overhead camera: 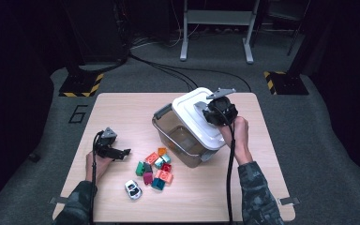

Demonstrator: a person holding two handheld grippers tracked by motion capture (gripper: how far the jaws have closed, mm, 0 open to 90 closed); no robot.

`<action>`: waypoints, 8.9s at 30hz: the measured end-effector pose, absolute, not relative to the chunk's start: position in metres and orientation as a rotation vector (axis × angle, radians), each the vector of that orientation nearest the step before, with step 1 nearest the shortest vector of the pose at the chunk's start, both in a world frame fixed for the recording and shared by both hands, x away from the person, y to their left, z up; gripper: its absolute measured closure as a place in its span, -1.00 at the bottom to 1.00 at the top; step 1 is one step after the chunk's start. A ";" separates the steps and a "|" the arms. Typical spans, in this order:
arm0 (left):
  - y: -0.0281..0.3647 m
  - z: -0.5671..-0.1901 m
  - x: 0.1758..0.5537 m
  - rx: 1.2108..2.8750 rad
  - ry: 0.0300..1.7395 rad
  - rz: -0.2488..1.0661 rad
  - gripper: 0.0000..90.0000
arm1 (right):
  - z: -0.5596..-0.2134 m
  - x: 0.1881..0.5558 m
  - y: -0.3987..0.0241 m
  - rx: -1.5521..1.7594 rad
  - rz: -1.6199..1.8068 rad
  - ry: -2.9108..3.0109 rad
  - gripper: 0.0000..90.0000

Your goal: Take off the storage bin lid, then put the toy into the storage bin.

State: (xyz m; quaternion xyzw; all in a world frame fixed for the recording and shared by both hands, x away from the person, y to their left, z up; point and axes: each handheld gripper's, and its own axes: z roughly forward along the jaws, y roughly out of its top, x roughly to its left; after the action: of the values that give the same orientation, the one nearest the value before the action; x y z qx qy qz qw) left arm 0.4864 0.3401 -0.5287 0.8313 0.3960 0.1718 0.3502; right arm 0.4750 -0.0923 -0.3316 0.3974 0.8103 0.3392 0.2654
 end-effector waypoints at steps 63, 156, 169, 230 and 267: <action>0.340 -0.529 0.487 2.146 1.029 0.456 -0.93 | -0.401 0.502 -0.221 1.520 0.727 1.824 0.48; 0.340 -0.530 0.487 2.137 1.032 0.462 -0.93 | -0.506 0.398 -0.178 1.451 0.893 2.043 -1.00; 0.340 -0.529 0.486 2.147 1.031 0.455 -0.93 | -0.529 0.379 -0.162 1.386 0.915 2.136 -1.00; 0.315 -0.490 0.343 2.133 0.880 0.364 -1.00 | -0.530 0.380 -0.160 1.393 0.903 2.142 -1.00; 0.274 -0.522 0.310 2.213 0.956 0.378 -0.46 | -0.530 0.380 -0.161 1.396 0.904 2.140 -1.00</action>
State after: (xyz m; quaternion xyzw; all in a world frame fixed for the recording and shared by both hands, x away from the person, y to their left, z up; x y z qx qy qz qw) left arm 0.3096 0.2736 -0.5222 0.8517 0.3680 0.1455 0.3435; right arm 0.3799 -0.1607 -0.5296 0.5031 0.7713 0.3257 0.2141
